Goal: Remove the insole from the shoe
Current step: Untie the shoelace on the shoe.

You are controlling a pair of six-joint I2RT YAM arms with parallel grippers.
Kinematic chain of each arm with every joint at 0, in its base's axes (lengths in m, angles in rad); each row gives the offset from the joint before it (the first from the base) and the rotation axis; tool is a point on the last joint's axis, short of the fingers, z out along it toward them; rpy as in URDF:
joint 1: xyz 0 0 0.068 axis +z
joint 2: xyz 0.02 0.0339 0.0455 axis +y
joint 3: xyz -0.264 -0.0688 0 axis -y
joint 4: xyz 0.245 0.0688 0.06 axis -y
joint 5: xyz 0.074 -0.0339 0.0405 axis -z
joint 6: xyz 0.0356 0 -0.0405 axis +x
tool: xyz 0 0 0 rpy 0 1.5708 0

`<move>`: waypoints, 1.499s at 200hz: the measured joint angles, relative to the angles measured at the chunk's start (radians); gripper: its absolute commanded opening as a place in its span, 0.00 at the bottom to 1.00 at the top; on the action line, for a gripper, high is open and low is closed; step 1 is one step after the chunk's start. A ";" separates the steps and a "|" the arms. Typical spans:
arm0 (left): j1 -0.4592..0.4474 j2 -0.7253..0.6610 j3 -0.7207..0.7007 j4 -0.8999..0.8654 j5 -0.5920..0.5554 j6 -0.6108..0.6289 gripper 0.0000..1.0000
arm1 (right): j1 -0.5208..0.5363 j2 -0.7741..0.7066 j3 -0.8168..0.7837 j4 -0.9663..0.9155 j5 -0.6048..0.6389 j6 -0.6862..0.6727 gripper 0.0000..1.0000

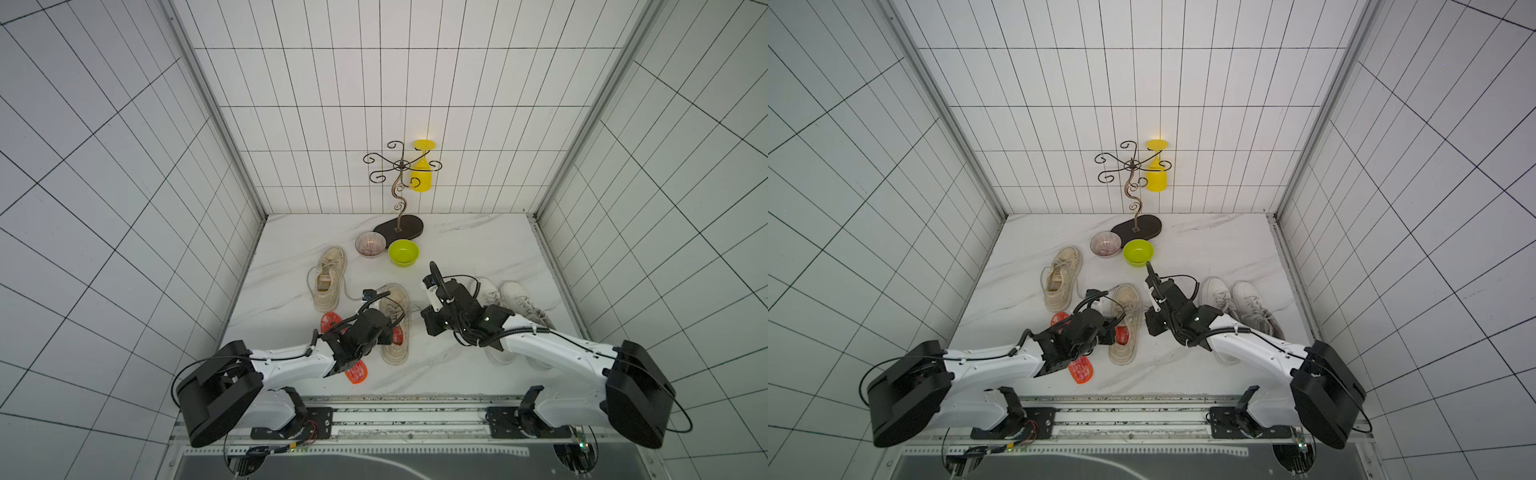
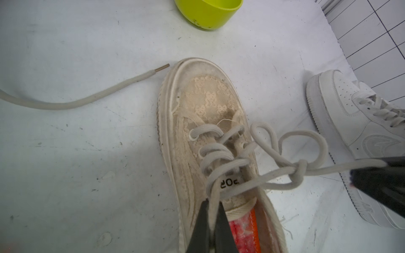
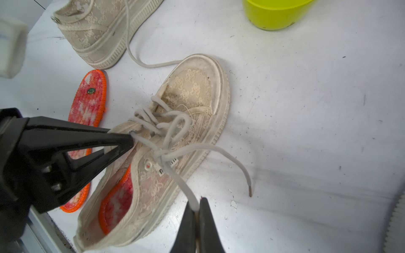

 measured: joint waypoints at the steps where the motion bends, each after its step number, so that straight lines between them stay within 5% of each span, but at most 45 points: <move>1: 0.000 -0.001 -0.001 -0.001 -0.001 -0.001 0.00 | 0.000 -0.005 0.000 -0.002 0.001 0.001 0.00; 73: 0.006 -0.011 -0.003 -0.021 -0.016 -0.011 0.00 | -0.121 -0.241 -0.023 -0.096 0.100 0.082 0.00; 142: 0.009 -0.014 -0.004 -0.012 0.000 -0.003 0.00 | -0.179 -0.268 -0.039 -0.145 0.167 0.126 0.00; 177: -0.013 -0.010 -0.005 0.020 0.014 0.023 0.00 | -0.183 -0.239 -0.048 -0.132 0.122 0.121 0.49; 201: -0.042 0.000 -0.005 0.039 0.027 0.043 0.00 | -0.182 -0.227 -0.049 -0.130 0.106 0.109 0.66; 300: -0.081 0.060 0.022 0.110 0.122 0.109 0.00 | -0.016 -0.063 -0.049 -0.015 0.063 0.058 0.70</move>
